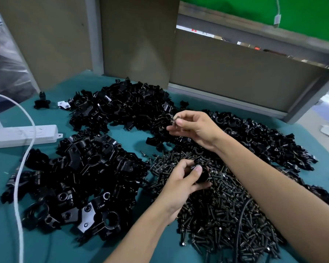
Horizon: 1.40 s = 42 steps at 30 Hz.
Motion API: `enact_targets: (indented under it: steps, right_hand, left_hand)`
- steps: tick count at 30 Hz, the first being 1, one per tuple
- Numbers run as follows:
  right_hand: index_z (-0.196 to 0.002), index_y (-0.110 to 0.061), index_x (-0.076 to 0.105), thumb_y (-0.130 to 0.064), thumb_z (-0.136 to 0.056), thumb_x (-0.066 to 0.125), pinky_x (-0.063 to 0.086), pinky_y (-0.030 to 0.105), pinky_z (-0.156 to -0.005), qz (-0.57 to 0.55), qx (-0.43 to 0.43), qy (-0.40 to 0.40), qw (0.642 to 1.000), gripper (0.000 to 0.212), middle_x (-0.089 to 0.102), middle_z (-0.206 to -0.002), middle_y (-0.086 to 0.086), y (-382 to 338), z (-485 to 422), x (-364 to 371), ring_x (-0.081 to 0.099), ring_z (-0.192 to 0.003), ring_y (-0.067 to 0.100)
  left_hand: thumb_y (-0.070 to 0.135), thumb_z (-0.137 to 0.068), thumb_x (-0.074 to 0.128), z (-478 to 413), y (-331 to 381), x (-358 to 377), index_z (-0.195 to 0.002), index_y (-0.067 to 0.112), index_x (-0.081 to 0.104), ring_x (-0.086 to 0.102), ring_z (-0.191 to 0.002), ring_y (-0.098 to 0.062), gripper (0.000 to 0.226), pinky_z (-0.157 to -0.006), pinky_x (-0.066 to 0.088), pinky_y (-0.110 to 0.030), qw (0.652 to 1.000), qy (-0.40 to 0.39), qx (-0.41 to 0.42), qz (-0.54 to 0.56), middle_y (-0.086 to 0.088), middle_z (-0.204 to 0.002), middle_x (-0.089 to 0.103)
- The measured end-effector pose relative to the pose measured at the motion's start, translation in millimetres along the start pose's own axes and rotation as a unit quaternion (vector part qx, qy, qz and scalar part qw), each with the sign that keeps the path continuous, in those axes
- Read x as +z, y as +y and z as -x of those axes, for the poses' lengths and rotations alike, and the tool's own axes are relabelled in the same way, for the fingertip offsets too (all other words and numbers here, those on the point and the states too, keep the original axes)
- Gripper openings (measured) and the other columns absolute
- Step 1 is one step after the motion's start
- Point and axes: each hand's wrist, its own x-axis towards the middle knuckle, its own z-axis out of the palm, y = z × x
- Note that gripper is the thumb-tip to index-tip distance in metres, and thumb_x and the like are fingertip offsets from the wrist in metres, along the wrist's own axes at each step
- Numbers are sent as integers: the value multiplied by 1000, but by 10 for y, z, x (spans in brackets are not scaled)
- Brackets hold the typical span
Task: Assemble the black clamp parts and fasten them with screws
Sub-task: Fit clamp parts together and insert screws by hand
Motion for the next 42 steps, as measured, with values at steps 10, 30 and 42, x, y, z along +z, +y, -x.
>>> enact_targets:
  steps: [10,30,42]
  right_hand:
    - [-79,-13,80,-5,-78,60,57,14,-60,-234,-8,126,964,21,73,-81,6,39,1064,-171,72,-72,9]
    - [-100,-33,71,-53,-80,72,27,32,-99,536,3,263,802,29,60,-107,-19,606,1743,-50,41,-114,7]
    - [-83,-27,72,-34,-78,83,42,29,-85,519,15,246,819,14,65,-85,-17,548,1696,142,53,-91,8]
  left_hand:
    - [25,-84,63,-19,-3,3,-115,2,56,75,-93,-24,39,-99,54,-45,994,18,24,105,-16,-117,70]
    - [13,-104,47,-61,272,-318,-100,4,58,68,-98,-22,15,-84,59,-36,962,113,178,172,-6,-100,73]
    - [14,-103,49,-55,175,-210,-105,4,58,67,-103,-24,13,-86,58,-37,971,89,164,150,-9,-107,71]
